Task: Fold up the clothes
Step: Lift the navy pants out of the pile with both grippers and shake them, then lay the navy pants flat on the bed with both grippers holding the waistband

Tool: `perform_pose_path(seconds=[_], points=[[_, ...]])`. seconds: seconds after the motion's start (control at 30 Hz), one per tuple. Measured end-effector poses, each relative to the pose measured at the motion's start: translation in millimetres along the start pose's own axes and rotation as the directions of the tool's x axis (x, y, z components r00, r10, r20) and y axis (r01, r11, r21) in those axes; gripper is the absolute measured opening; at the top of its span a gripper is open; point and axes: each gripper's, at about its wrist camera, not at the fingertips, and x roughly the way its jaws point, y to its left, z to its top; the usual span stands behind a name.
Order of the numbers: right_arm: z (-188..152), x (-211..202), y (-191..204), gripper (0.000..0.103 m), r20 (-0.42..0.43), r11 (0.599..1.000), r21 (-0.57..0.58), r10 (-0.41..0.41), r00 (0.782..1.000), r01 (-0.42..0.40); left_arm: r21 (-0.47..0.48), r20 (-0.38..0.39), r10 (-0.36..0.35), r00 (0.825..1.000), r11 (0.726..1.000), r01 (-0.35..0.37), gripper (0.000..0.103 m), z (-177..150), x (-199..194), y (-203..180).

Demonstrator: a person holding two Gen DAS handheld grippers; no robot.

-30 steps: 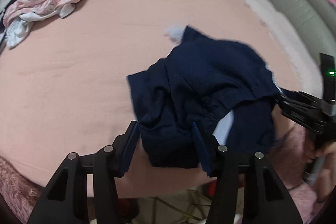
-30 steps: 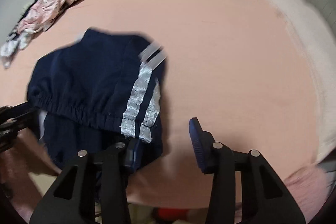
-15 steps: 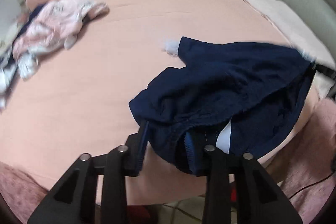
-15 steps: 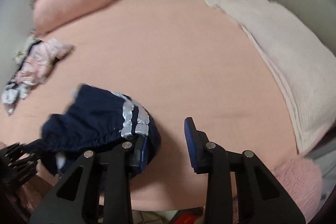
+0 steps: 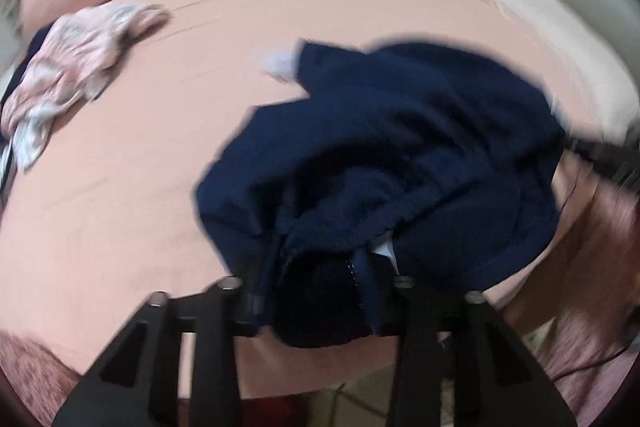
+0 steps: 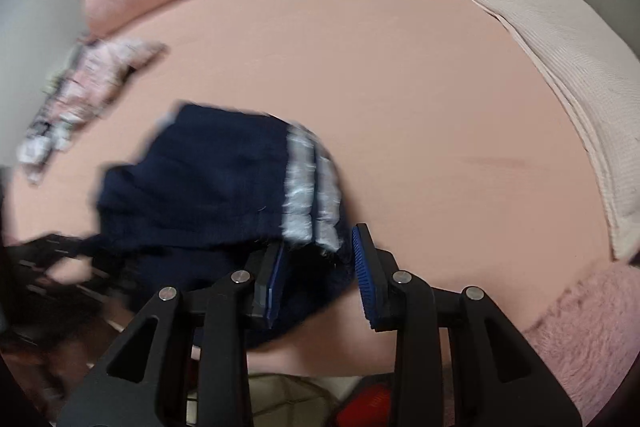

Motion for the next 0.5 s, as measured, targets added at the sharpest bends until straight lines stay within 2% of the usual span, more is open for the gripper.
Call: perform_pose_path(seconds=[0.07,0.1,0.13,0.2,0.27,0.33,0.37,0.4,0.43,0.47,0.5], points=[[-6,13,-5,0.033,-0.054,1.0,0.008,-0.024,0.998,0.024,-0.028,0.05,0.09,0.995,0.996,-0.089,0.01,0,-9,13],[-8,16,-8,0.033,-0.061,1.0,0.017,-0.017,0.998,0.018,-0.073,0.072,0.11,0.991,0.992,-0.105,0.01,-1,-14,24],[-8,15,-9,0.033,-0.059,1.0,0.021,-0.015,0.998,0.016,-0.133,0.083,0.107,0.991,0.987,-0.096,0.01,-1,-18,37],[-5,10,-7,0.041,-0.052,1.0,0.027,0.006,0.999,-0.004,-0.225,0.104,0.109,0.989,0.971,-0.084,0.01,-2,-23,57],[-2,4,-5,0.042,-0.044,0.998,0.041,0.046,0.998,-0.044,-0.244,0.104,0.097,0.99,0.967,-0.069,0.01,-1,-23,61],[-3,1,-3,0.042,-0.066,0.986,0.082,0.151,0.986,-0.145,-0.241,0.086,0.074,0.994,0.969,-0.051,0.011,0,-18,59],[-3,3,-1,0.042,-0.079,0.982,0.083,0.174,0.982,-0.168,-0.239,0.076,0.062,0.995,0.97,-0.042,0.02,1,-16,57],[-3,5,2,0.042,-0.092,0.978,0.085,0.197,0.976,-0.19,-0.238,0.067,0.05,0.997,0.971,-0.032,0.045,2,-14,56],[-3,7,5,0.042,-0.103,0.975,0.082,0.213,0.972,-0.205,-0.237,0.058,0.038,0.998,0.971,-0.023,0.057,3,-12,55],[-5,11,10,0.042,-0.109,0.982,0.055,0.186,0.976,-0.181,-0.235,0.048,0.026,0.998,0.972,-0.014,0.062,4,-9,53],[-6,15,14,0.041,-0.112,0.987,0.028,0.159,0.981,-0.157,-0.234,0.039,0.014,0.999,0.972,-0.004,0.062,4,-7,52]])
